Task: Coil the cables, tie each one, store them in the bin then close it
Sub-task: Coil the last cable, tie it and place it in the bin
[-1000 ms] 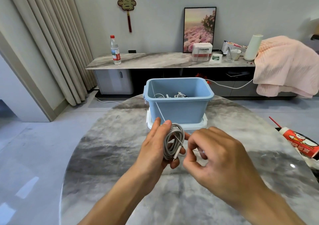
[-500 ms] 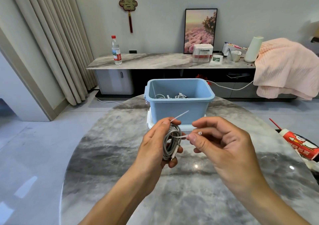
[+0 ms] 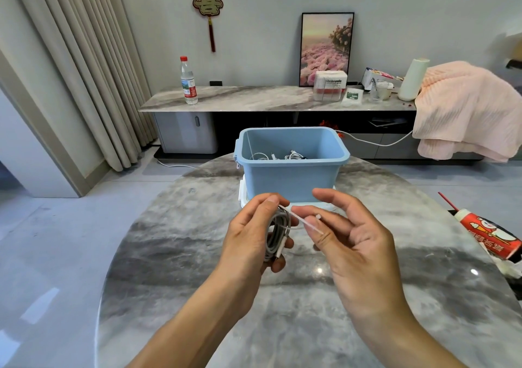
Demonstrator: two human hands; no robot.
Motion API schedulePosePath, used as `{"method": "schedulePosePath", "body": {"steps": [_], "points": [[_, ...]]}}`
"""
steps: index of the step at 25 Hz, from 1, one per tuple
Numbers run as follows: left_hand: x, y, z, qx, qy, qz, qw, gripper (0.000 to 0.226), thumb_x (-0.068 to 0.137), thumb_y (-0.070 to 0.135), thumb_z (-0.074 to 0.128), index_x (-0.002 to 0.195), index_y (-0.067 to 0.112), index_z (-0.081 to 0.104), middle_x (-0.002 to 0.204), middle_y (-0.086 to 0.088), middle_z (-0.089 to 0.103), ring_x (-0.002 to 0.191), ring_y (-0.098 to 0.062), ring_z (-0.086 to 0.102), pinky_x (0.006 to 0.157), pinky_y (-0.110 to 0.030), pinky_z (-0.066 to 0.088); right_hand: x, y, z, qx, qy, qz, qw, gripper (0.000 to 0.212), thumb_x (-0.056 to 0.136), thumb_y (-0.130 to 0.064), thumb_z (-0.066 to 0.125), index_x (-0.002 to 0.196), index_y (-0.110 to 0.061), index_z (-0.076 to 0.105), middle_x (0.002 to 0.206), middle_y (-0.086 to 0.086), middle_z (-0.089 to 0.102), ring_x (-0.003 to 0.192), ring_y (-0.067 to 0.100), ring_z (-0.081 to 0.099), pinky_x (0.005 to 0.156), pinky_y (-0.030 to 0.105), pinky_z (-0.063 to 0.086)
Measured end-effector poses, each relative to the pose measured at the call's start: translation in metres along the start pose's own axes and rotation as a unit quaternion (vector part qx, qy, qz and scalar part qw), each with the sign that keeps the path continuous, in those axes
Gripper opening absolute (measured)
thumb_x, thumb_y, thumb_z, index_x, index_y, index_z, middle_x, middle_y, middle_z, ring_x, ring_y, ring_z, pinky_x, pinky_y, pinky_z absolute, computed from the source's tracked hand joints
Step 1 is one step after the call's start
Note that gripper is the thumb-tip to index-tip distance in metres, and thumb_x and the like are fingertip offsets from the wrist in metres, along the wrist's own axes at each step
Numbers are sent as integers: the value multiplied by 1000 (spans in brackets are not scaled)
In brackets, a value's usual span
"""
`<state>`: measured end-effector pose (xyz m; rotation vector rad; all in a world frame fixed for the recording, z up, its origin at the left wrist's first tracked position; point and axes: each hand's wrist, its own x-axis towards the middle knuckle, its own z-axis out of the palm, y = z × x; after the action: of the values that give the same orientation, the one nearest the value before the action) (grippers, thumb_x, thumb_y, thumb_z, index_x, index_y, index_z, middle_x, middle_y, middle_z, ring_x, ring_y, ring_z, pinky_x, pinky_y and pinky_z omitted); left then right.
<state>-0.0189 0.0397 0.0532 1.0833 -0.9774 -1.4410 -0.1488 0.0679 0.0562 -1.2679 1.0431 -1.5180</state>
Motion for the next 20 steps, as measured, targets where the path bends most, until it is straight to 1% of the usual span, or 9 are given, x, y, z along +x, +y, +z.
{"method": "schedulePosePath", "body": {"steps": [2, 3, 5, 7, 10, 12, 15, 17, 20], "points": [[0, 0, 0, -7, 5, 2, 1000, 14, 94, 31, 57, 92, 19, 65, 80, -7, 65, 61, -21, 53, 46, -26, 30, 0, 2, 3, 50, 3, 43, 998, 29, 89, -2, 63, 113, -18, 62, 95, 4, 78, 75, 11, 68, 67, 22, 55], [0, 0, 0, -15, 7, 2, 1000, 11, 93, 31, 59, 92, 21, 65, 83, -9, 64, 59, -20, 52, 46, -26, 30, -1, 3, 4, 75, -1, 58, 996, 28, 89, -1, 61, 112, -16, 62, 96, 8, 78, 74, 15, 67, 69, 24, 56], [1, 1, -2, -32, 16, -3, 999, 10, 92, 31, 59, 93, 23, 66, 84, -9, 60, 57, -18, 52, 48, -28, 29, -2, 5, 5, 121, -13, 74, 990, 25, 90, 1, 58, 111, -10, 62, 98, 13, 77, 78, 20, 68, 77, 28, 58], [3, 2, -4, -52, 22, -12, 998, 13, 93, 32, 57, 95, 22, 66, 80, -6, 57, 56, -17, 52, 48, -28, 28, -4, 4, 6, 142, -32, 72, 987, 24, 87, -1, 58, 110, -6, 62, 101, 15, 76, 82, 20, 69, 82, 29, 58], [3, 6, -6, -88, 24, -32, 995, 13, 94, 31, 55, 96, 22, 65, 72, -4, 56, 50, -16, 48, 47, -26, 28, -6, 0, 8, 158, -65, 64, 983, 26, 78, -3, 62, 104, -3, 63, 99, 16, 76, 81, 19, 70, 75, 26, 58], [3, 7, -5, -96, 24, -40, 994, 13, 94, 30, 54, 94, 22, 64, 64, -1, 57, 45, -15, 46, 46, -25, 27, -7, -1, 10, 162, -72, 59, 982, 22, 75, -2, 63, 97, -1, 64, 94, 18, 76, 77, 20, 70, 69, 25, 57], [2, 9, -5, -98, 25, -39, 994, 14, 94, 30, 53, 93, 21, 64, 64, -3, 60, 44, -15, 47, 46, -25, 27, -8, -3, 11, 170, -64, 48, 982, 12, 76, -2, 63, 85, -4, 69, 88, 21, 75, 71, 23, 69, 64, 26, 57], [2, 9, -5, -100, 25, -39, 994, 16, 93, 30, 53, 91, 22, 66, 71, -6, 63, 45, -16, 47, 47, -25, 27, -8, -4, 11, 159, -66, 36, 984, 14, 76, -4, 64, 80, -11, 75, 88, 21, 75, 72, 23, 69, 66, 26, 57], [3, 8, -7, -92, 31, -41, 994, 17, 92, 34, 54, 88, 25, 68, 81, -8, 67, 49, -17, 50, 49, -26, 28, -10, -5, 11, 132, -78, 20, 988, 13, 73, -10, 69, 79, -15, 79, 87, 17, 76, 73, 22, 70, 70, 26, 57]]}}
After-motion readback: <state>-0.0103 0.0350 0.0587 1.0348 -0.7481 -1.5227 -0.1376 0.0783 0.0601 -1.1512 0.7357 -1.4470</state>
